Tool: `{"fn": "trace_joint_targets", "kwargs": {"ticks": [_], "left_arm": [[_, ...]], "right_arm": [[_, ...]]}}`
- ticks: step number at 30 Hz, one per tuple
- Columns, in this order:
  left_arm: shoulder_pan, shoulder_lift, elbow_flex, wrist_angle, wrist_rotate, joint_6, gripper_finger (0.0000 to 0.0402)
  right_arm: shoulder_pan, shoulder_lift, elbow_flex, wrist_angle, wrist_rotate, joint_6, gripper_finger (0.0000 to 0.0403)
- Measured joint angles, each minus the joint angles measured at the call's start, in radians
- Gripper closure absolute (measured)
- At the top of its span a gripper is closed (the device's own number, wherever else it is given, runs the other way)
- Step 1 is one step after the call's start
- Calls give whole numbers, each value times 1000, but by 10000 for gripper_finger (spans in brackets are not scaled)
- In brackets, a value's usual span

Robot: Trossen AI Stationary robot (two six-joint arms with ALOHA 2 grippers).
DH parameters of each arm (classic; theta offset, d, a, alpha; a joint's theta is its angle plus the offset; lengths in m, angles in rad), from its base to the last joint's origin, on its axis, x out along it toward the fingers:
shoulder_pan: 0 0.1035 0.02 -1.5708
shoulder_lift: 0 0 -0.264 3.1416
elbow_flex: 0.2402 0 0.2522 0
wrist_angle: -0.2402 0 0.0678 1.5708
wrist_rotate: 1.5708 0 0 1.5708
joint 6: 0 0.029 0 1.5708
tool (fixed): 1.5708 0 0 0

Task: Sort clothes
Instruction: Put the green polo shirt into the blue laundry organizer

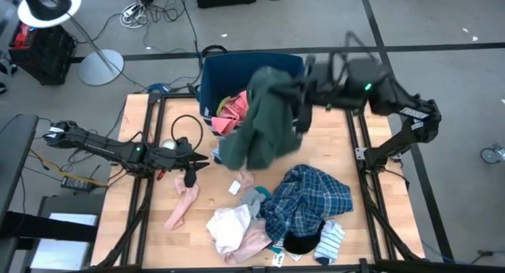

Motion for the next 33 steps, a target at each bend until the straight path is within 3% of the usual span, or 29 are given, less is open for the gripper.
{"fn": "trace_joint_targets", "kwargs": {"ticks": [6, 10, 21, 26, 33], "left_arm": [[0, 0, 0, -1, -2, 0, 282], [0, 0, 0, 2, -5, 0, 282], [0, 0, 0, 1, -6, 23, 282], [0, 0, 0, 0, -9, 24, 282], [0, 0, -5, -4, -24, 29, 282]], "right_arm": [[-124, 74, 164, 146, -21, -90, 403], [-221, 129, 256, 242, -93, -123, 403], [-393, 282, 301, 343, -189, -77, 403], [-429, 334, 303, 260, -235, 1, 403], [-435, 422, 303, -78, -227, -7, 403]]}}
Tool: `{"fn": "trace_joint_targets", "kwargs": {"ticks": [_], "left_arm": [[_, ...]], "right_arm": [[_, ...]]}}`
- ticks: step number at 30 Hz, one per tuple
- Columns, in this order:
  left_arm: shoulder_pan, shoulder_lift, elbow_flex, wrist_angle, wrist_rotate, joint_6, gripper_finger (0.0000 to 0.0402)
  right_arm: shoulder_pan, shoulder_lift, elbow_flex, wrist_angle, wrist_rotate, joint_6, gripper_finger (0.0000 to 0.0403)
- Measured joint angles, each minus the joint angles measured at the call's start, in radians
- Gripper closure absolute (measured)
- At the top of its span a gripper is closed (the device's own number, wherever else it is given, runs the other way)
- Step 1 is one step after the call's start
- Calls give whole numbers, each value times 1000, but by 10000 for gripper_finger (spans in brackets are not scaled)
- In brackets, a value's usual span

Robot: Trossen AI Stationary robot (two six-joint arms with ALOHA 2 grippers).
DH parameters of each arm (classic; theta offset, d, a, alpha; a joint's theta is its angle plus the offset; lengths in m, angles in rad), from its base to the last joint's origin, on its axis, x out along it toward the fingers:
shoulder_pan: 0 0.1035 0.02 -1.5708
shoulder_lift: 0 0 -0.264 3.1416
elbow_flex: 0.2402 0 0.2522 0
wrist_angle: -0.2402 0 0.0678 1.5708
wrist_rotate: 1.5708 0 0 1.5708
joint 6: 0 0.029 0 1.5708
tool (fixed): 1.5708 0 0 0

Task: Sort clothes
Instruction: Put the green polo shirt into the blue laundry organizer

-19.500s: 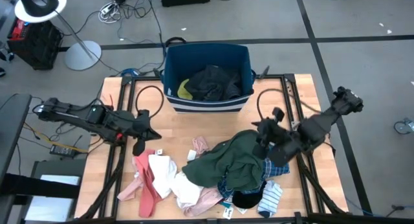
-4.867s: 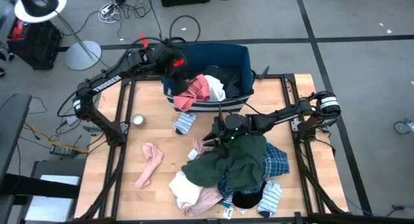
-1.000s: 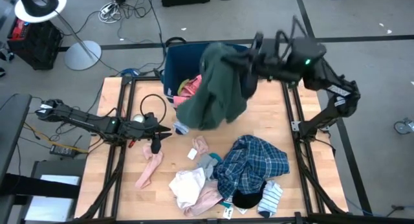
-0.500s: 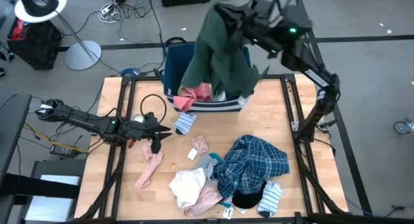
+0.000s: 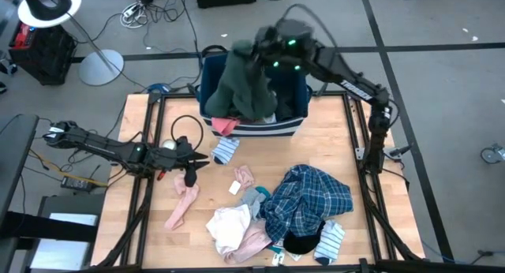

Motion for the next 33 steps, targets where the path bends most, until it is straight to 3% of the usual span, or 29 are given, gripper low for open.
{"fn": "trace_joint_targets", "kwargs": {"ticks": [8, 14, 20, 24, 33], "left_arm": [[0, 0, -59, 62, 0, -7, 282], [0, 0, -60, 117, 1, 24, 282], [0, 0, -60, 119, 2, 25, 282], [0, 0, -60, 118, 4, 25, 282], [0, 0, -60, 111, 4, 25, 282]], "right_arm": [[-17, 178, 0, -349, 28, 4, 402], [-46, 347, 0, -506, -10, 63, 402], [-81, 494, 2, -505, -125, 151, 393], [-96, 547, 4, -470, -143, 174, 375], [-106, 478, -3, -464, -131, 169, 285]]}}
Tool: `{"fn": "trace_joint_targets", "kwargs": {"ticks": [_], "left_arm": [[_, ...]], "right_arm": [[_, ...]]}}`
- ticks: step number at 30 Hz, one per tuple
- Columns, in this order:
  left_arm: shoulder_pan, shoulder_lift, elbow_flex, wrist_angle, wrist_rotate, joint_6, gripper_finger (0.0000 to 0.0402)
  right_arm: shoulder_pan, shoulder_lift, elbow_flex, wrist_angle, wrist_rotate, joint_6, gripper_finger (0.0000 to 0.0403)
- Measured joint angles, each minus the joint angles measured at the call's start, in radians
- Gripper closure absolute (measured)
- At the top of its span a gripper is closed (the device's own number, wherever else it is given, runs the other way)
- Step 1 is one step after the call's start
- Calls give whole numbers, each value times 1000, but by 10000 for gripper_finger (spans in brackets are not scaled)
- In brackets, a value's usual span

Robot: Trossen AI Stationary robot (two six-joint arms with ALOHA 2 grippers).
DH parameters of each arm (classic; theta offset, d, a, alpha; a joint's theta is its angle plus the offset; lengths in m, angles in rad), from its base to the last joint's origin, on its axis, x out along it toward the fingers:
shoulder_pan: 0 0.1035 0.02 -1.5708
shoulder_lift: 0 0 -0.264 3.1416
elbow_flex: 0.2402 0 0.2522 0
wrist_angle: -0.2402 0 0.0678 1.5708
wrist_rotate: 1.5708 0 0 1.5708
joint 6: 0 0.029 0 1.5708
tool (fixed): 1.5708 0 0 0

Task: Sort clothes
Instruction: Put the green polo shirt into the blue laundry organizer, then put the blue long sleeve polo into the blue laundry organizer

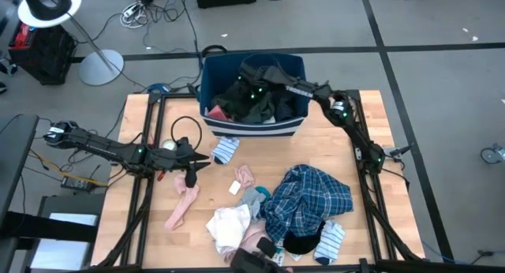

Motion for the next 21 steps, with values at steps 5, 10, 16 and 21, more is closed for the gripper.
{"fn": "trace_joint_targets", "kwargs": {"ticks": [5, 10, 16, 21], "left_arm": [[0, 0, 0, 2, 0, -1, 282], [0, 0, 0, 6, 33, -2, 282], [0, 0, 0, -2, 37, -34, 282], [0, 0, 0, 12, 36, -34, 282]], "right_arm": [[-11, -137, 0, -14, 11, -35, 238], [-12, -302, 0, -57, 38, -81, 214], [13, -489, 1, -174, 37, -63, 213], [101, -606, -30, -226, 103, -81, 215]]}}
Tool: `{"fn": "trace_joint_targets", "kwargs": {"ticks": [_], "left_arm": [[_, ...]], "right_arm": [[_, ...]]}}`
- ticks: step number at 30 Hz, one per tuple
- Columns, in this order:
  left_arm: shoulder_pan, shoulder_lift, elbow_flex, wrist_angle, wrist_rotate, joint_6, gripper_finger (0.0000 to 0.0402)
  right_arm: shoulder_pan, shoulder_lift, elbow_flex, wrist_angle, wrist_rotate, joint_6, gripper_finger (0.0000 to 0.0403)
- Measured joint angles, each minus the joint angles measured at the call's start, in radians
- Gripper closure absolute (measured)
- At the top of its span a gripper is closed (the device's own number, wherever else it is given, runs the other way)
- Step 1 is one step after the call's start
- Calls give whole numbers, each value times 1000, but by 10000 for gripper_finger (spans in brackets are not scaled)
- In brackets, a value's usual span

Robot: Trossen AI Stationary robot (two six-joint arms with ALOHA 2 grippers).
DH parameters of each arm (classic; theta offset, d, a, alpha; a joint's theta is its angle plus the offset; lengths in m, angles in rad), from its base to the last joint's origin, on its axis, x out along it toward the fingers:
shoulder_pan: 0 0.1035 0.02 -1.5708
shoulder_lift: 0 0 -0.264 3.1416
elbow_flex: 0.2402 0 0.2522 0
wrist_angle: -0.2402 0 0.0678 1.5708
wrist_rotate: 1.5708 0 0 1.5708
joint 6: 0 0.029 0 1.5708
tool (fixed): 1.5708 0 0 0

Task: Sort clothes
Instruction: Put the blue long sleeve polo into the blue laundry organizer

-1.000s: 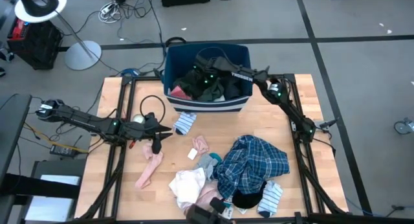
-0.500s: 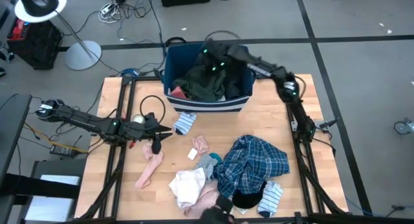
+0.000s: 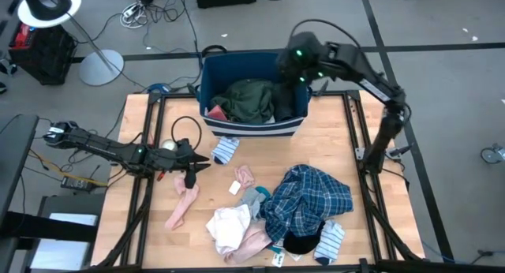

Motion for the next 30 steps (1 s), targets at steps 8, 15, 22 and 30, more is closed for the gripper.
{"fn": "trace_joint_targets", "kwargs": {"ticks": [8, 15, 22, 30], "left_arm": [[0, 0, 0, 4, -1, 0, 282], [0, 0, 0, 3, -2, -1, 282], [0, 0, 0, 8, -3, -3, 282], [0, 0, 0, 11, -2, -23, 282]], "right_arm": [[209, -221, -265, 47, 203, 24, 217], [437, -441, -617, 135, 275, 205, 218], [672, -580, -880, 136, 274, 474, 218], [793, -566, -1103, 141, 253, 646, 218]]}}
